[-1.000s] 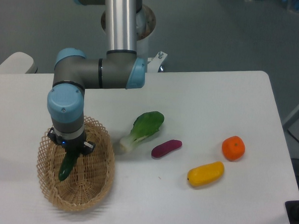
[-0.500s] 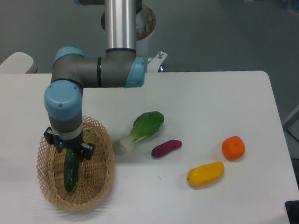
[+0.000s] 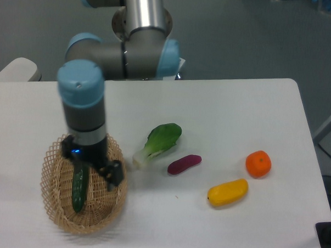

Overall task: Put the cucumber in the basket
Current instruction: 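Raise the open gripper up away from the cucumber in the basket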

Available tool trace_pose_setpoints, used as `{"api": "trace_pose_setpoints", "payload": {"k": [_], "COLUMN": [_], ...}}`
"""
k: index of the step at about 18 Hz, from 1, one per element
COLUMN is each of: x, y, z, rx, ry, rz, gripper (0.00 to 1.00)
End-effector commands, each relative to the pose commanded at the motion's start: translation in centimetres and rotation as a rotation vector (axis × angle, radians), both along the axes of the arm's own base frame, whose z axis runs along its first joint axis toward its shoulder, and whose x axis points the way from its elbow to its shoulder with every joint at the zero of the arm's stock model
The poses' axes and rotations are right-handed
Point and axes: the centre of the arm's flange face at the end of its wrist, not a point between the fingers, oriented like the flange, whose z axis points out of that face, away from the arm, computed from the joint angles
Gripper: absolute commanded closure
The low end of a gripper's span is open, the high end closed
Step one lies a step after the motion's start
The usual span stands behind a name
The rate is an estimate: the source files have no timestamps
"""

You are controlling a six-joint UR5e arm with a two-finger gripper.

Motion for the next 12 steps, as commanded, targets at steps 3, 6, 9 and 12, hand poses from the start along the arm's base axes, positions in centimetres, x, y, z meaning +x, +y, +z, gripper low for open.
{"api": "trace_pose_setpoints", "payload": {"k": [3, 6, 9, 12], "x": [-4.2, -7.5, -9.4, -9.8], "y": [-2.8, -5.2, -6.7, -7.0], "z": [0.6, 0.0, -0.3, -0.3], "rx": [-0.043, -0.090, -0.115, -0.117], "ry": [0.047, 0.070, 0.090, 0.094], "rz": [-0.117, -0.217, -0.272, -0.274], "gripper": [0.00, 0.00, 0.00, 0.00]}}
